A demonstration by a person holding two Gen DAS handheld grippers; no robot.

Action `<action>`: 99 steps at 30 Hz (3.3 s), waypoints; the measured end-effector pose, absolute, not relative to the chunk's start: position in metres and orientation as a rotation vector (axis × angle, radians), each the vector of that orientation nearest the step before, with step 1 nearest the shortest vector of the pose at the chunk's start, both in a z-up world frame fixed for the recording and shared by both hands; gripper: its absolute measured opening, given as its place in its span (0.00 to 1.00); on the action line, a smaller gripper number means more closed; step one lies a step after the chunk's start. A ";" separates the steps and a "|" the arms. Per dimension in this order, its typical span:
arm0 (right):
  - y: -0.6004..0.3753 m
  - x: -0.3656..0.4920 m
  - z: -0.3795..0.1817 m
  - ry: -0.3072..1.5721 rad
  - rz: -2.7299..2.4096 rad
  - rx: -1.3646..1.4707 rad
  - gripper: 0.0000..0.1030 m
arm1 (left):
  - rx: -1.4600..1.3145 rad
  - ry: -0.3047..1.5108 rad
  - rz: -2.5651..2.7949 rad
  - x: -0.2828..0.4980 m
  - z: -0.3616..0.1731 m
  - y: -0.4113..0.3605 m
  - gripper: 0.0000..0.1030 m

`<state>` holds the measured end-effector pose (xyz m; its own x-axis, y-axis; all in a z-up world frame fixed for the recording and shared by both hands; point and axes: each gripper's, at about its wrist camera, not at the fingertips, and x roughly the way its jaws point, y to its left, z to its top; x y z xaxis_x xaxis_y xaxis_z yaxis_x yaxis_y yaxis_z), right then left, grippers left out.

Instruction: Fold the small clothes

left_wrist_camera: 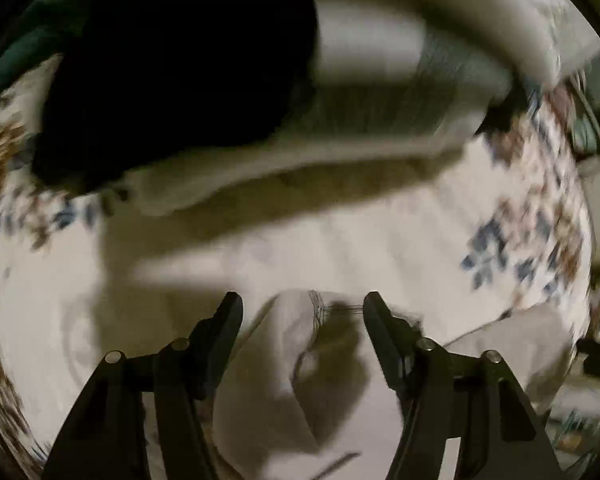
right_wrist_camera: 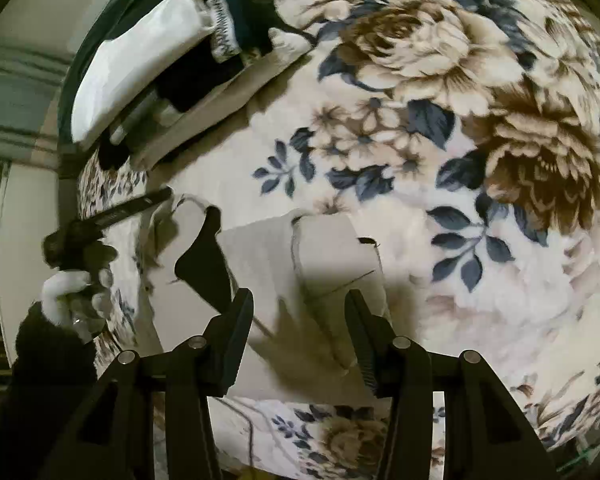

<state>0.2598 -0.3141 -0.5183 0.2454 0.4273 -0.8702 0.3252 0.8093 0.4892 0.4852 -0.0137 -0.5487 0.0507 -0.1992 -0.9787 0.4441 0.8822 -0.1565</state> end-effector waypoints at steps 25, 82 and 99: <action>-0.310 0.249 -0.513 1.407 0.044 0.644 0.48 | -0.582 1.428 -0.216 0.263 -0.511 0.153 0.30; -0.347 0.282 -0.587 1.412 0.029 1.036 0.09 | -0.465 1.333 -0.195 0.367 -0.548 0.108 0.14; -0.381 0.268 -0.592 1.363 0.047 1.119 0.65 | -0.684 1.332 -0.237 0.340 -0.539 0.157 0.60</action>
